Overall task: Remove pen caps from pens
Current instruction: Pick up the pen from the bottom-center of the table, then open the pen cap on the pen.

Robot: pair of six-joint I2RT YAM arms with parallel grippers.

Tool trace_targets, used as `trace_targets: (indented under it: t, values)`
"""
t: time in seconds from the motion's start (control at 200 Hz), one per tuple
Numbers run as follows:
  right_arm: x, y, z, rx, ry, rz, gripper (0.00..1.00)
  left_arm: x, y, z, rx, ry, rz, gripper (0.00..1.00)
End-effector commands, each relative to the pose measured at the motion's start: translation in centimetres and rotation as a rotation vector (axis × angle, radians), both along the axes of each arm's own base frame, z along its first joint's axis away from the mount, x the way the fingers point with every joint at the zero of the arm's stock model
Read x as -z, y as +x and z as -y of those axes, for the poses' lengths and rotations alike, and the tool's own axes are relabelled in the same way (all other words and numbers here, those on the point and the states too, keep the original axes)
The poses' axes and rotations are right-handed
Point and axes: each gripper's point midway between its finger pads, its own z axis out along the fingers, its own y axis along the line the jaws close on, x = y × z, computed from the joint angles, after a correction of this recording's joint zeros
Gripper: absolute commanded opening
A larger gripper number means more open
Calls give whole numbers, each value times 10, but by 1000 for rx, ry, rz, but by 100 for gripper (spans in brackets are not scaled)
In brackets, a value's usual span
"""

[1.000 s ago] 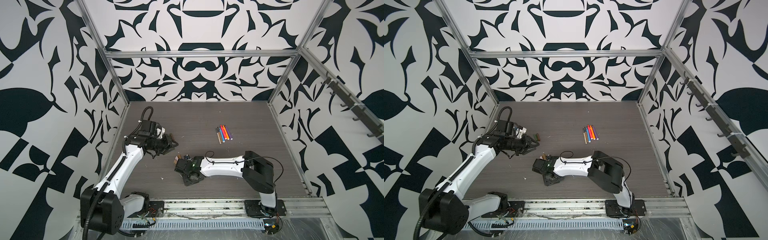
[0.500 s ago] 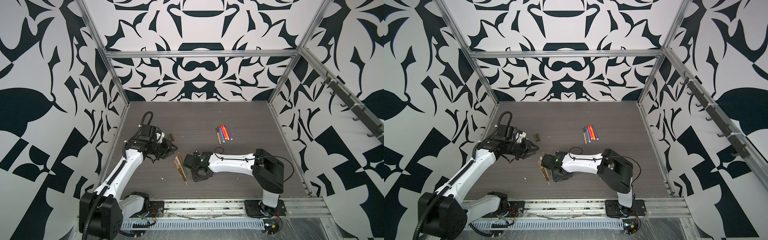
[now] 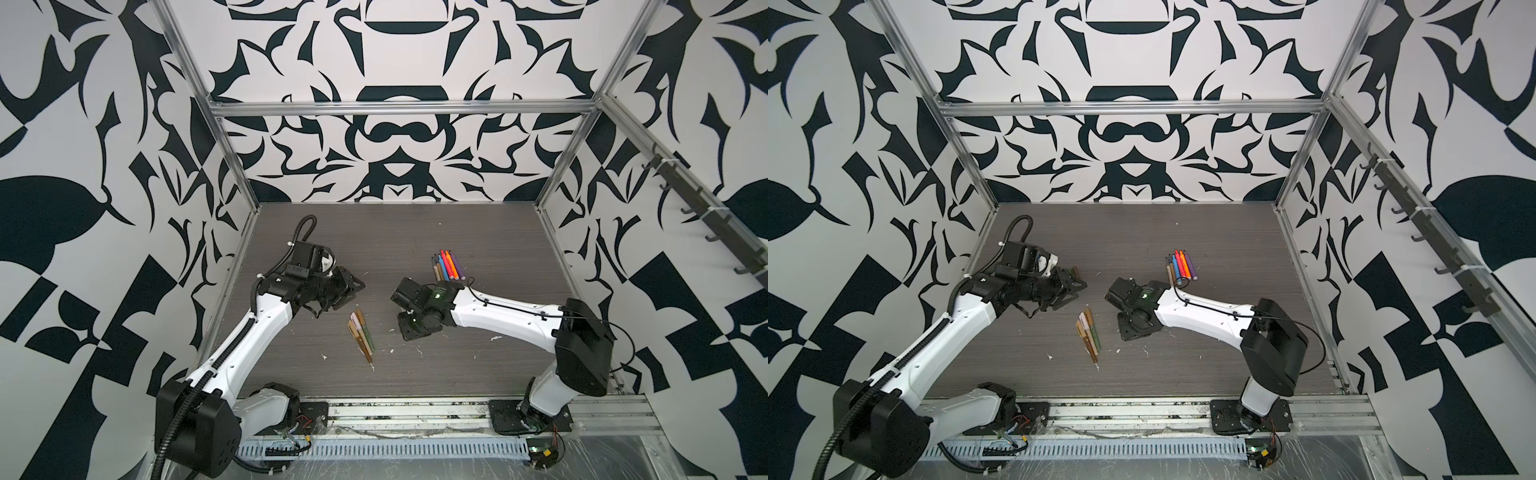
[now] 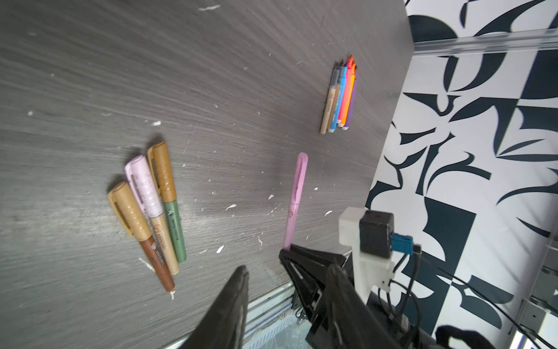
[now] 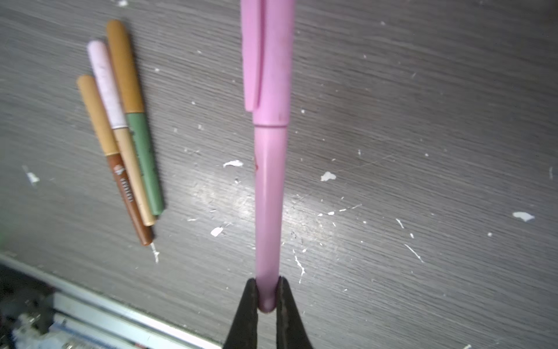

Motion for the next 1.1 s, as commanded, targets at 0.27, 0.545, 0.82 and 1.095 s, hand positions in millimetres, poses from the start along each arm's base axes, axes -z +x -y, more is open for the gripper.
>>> trace_targets:
  t: [0.27, 0.545, 0.82, 1.095]
  values:
    - [-49, -3, -18, -35, 360, 26, 0, -23, 16, 28, 41, -104, 12, 49]
    - [-51, -10, -12, -55, 405, -22, 0, -20, 11, 41, 68, -94, 1, 51]
    - [-66, -5, -28, -89, 467, -58, 0, -2, 17, 63, 131, -33, -54, 51]
    - [-74, 5, -38, -105, 482, -65, 0, 9, 23, 72, 184, 17, -101, 49]
